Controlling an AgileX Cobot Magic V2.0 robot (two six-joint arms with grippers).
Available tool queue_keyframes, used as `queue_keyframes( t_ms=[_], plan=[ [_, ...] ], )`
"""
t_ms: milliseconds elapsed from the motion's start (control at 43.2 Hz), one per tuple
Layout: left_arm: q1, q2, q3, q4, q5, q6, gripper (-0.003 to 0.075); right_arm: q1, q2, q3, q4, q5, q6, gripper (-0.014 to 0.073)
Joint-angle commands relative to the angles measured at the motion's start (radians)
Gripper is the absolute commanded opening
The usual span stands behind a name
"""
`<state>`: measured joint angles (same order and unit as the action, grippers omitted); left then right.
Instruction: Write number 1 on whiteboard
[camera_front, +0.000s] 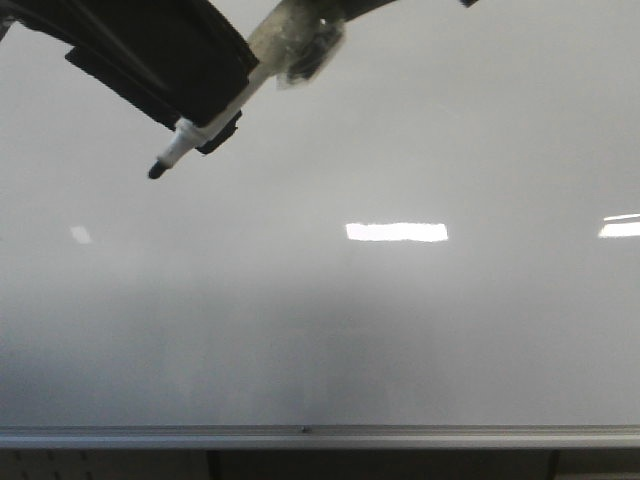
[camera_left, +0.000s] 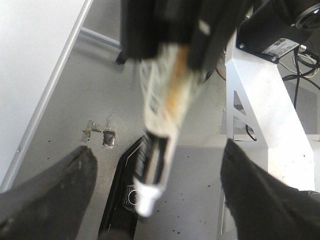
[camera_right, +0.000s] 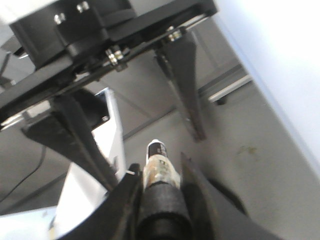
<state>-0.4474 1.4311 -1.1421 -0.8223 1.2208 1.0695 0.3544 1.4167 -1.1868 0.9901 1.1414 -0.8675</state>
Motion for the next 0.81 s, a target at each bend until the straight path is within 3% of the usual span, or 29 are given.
queue_keyframes(
  t_ms=[0, 139, 416, 578, 786],
  plan=[
    [-0.008, -0.035, -0.032, -0.065, -0.007, 0.001, 0.0534, -0.027, -0.103, 0.036, 0.045, -0.13, 0.004, -0.0109],
    [-0.008, -0.035, -0.032, -0.052, -0.029, 0.001, 0.0464, -0.055, -0.233, 0.182, 0.028, -0.352, 0.004, -0.0109],
    [-0.004, -0.035, -0.032, -0.025, -0.165, 0.001, -0.0006, -0.075, -0.512, 0.422, 0.014, -0.721, 0.004, -0.0109],
    [-0.004, -0.066, -0.03, 0.06, -0.371, -0.147, -0.002, -0.075, -0.582, 0.473, 0.015, -0.849, 0.004, -0.0109],
    [-0.004, -0.237, 0.07, 0.37, -0.704, -0.541, -0.002, -0.075, -0.579, 0.479, 0.015, -0.915, 0.004, -0.0109]
  ],
)
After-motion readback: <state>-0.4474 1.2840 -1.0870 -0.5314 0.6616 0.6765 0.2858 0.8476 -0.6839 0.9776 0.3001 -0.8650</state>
